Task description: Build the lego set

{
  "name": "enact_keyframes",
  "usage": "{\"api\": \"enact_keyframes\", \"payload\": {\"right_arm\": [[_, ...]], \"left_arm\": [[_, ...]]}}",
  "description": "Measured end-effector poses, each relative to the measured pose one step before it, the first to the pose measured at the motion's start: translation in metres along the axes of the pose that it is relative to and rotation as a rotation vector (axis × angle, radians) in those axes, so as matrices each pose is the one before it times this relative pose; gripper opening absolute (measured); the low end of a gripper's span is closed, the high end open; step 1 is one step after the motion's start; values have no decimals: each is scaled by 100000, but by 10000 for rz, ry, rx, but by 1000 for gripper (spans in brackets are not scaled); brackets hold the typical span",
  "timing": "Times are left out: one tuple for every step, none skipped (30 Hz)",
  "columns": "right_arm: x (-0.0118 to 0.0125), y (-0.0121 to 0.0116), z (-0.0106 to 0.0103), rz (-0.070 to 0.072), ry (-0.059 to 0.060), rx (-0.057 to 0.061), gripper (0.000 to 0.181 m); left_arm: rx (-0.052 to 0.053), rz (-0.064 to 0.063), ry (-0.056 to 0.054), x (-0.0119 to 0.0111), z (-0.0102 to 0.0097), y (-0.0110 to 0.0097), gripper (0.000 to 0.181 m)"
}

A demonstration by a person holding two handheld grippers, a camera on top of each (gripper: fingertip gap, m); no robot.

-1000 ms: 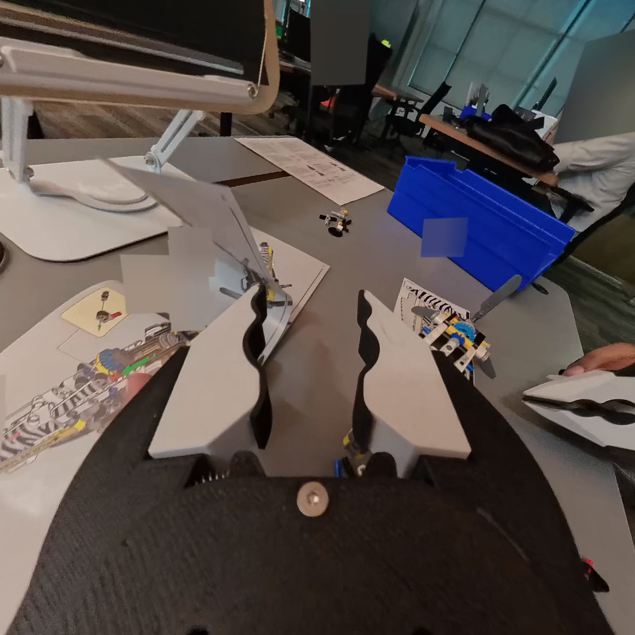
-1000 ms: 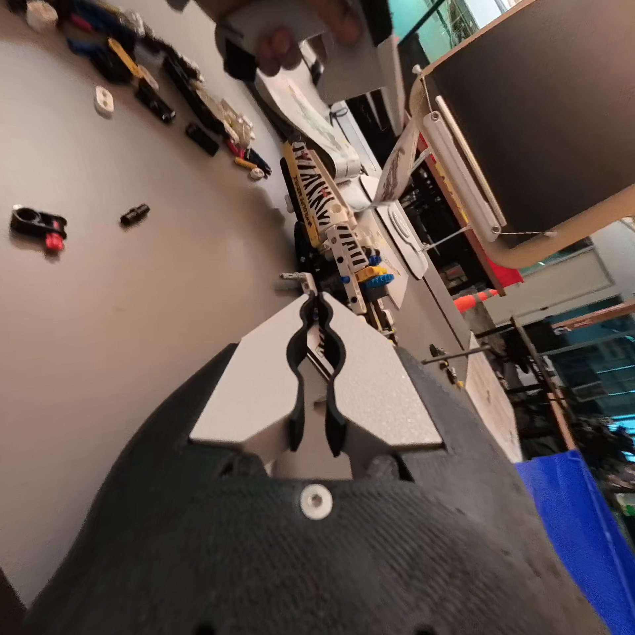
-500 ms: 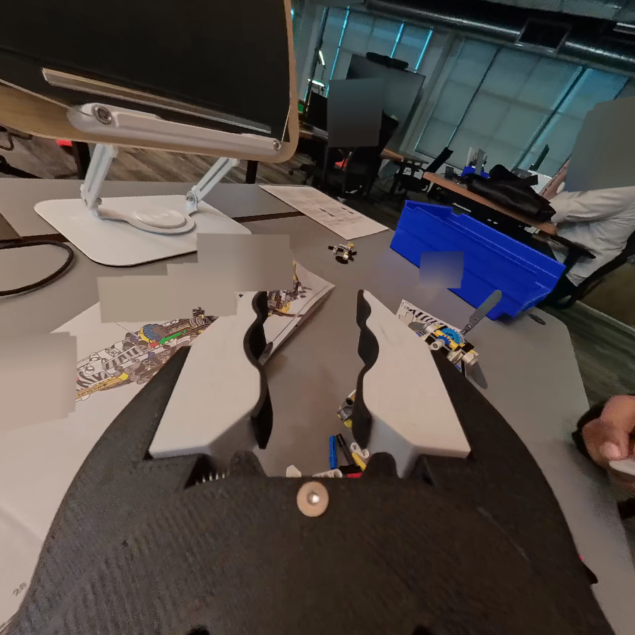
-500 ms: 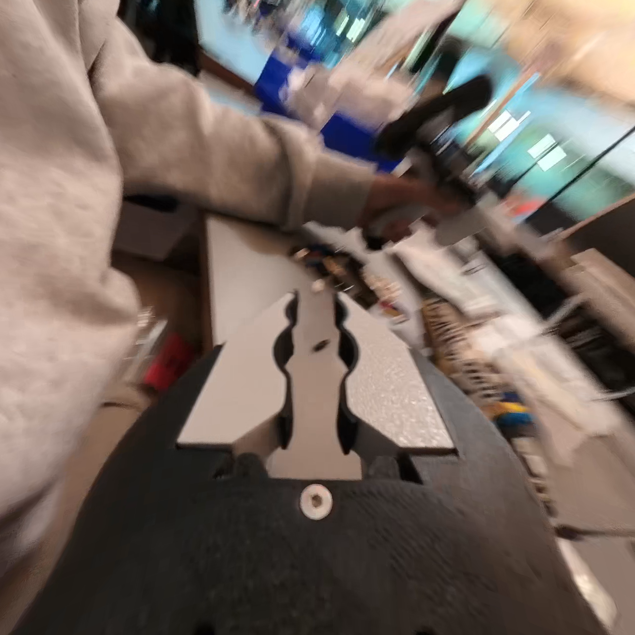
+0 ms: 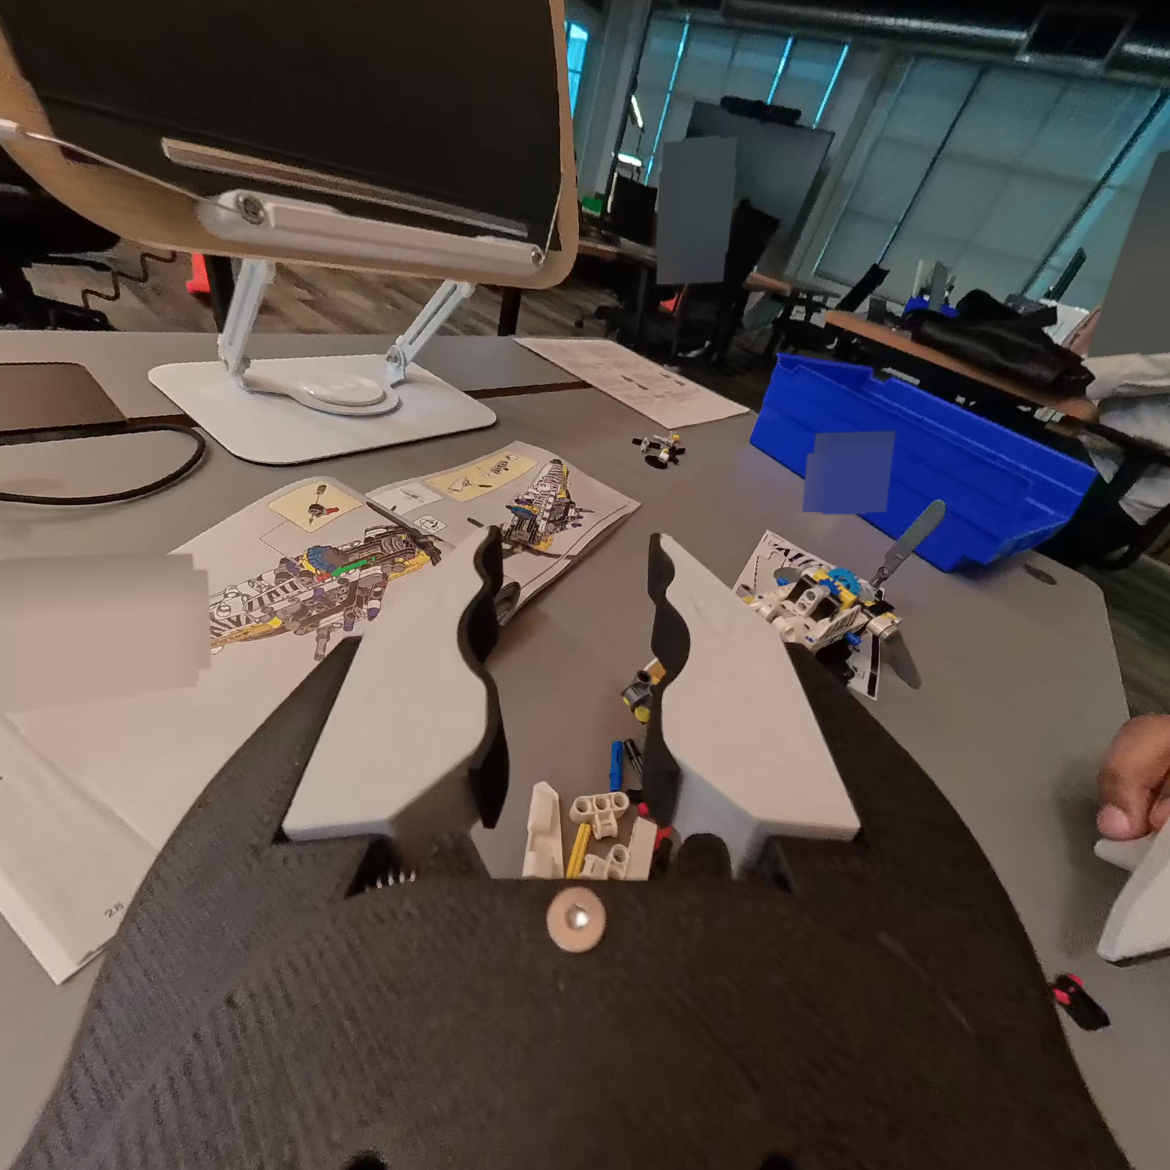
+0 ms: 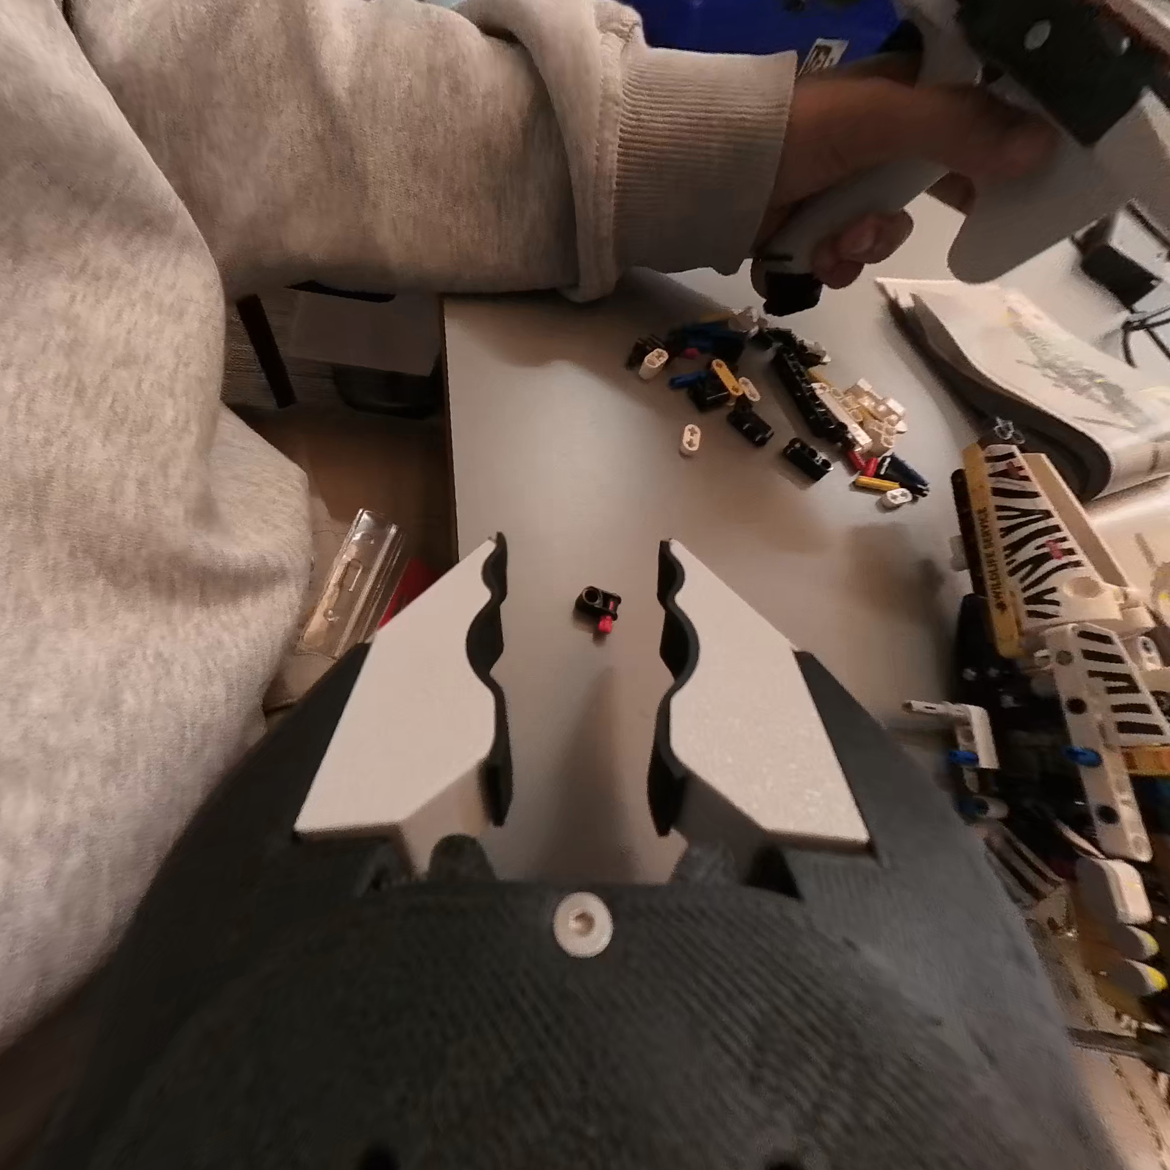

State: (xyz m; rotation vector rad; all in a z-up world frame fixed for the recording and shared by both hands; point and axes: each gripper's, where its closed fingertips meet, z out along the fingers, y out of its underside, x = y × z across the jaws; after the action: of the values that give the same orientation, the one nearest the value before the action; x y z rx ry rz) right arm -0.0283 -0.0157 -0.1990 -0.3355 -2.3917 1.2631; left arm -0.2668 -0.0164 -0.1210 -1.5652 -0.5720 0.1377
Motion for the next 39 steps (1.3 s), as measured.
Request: {"api": "enact_keyframes", "payload": {"right_arm": [[-7,39,2,106,-100,-17,47],[-73,146,-9,82,-118,-67,46],[-49,370,-15,68,-97,-192,45],[53,604,21,59,-35,-315,44],[95,688,84,49,-11,-370,43],[68,531,132,55,-34,-308,42],[9,241,128,79,-81,-159,42],[-40,24,45,89,-112,-26,40],[24,29,21,84,-49,-17,40],[-1,22,17,60,-57,-15,38],[-53,14,28,32,-72,-14,36],[-40,14,24,27,-60,-12,33],[10,22,22,44,-31,-16,31],[79,38,35,77,0,-24,27],[119,19,32,100,10,-22,26],[140,33,27,109,25,-18,25],[196,28,21,119,53,-20,24],[122,25,31,102,18,-19,24],[100,26,25,75,11,-21,20],[117,36,27,52,54,-29,14],[131,32,41,27,80,-30,6],[75,-11,29,-10,71,-7,5],[99,1,7,-23,95,-3,5],[214,1,-16,15,157,-2,5],[344,-40,-44,81,205,35,5],[460,-158,-154,147,247,139,5],[597,-330,-302,203,284,288,5],[718,-521,-464,245,327,448,5],[800,-692,-628,277,331,595,5],[846,-838,-741,343,299,712,5],[786,-924,-814,442,178,790,5],[647,-949,-833,547,-8,795,5],[487,-881,-789,599,-157,726,5],[384,-751,-681,553,-191,601,5],[358,-585,-522,410,-81,465,5],[271,-480,-382,212,19,371,5],[148,-419,-272,36,52,323,5],[-3,-367,-213,-37,3,295,5],[41,-331,-209,-1,20,263,5]], "left_arm": [[173,-46,-17,75,-327,-161,44],[200,-54,18,115,-337,-208,43],[223,-51,32,124,-319,-252,41],[218,-52,29,104,-301,-273,41],[177,-38,26,63,-249,-223,40],[115,-31,-10,-1,-175,-144,39],[39,-36,-19,-49,-90,-18,38],[-29,-37,17,11,-39,59,38],[-38,-28,53,79,-1,70,39],[-21,-12,35,85,12,60,39],[-26,15,8,50,9,72,39],[-33,44,-6,58,18,66,39],[-25,53,-14,41,33,65,39],[-25,54,-8,43,37,52,39],[-41,47,1,39,48,67,39],[-42,33,8,48,52,75,39],[-26,21,11,52,45,51,39],[-13,17,11,48,46,40,39],[-9,19,12,57,35,17,39],[-12,22,15,52,46,29,38],[-17,23,16,63,39,28,38],[-16,35,15,63,35,29,38],[-6,58,16,93,33,7,38],[-2,83,24,138,24,-7,38],[-6,94,36,185,27,-4,38],[1,66,59,286,21,-13,38],[43,24,124,474,22,-79,38],[81,-11,181,685,56,-99,38],[82,-70,240,867,106,-128,38],[102,-109,376,1182,187,-180,38],[100,-82,494,1420,308,-182,38],[6,17,565,1565,454,-25,38],[-182,125,700,1786,603,305,37],[-379,140,839,1974,733,607,35],[-559,115,858,1969,839,879,34],[-683,83,734,1709,936,1085,34],[-661,88,576,1408,1005,1084,34],[-486,121,429,1168,994,833,35],[-210,146,252,891,897,431,35]]}}
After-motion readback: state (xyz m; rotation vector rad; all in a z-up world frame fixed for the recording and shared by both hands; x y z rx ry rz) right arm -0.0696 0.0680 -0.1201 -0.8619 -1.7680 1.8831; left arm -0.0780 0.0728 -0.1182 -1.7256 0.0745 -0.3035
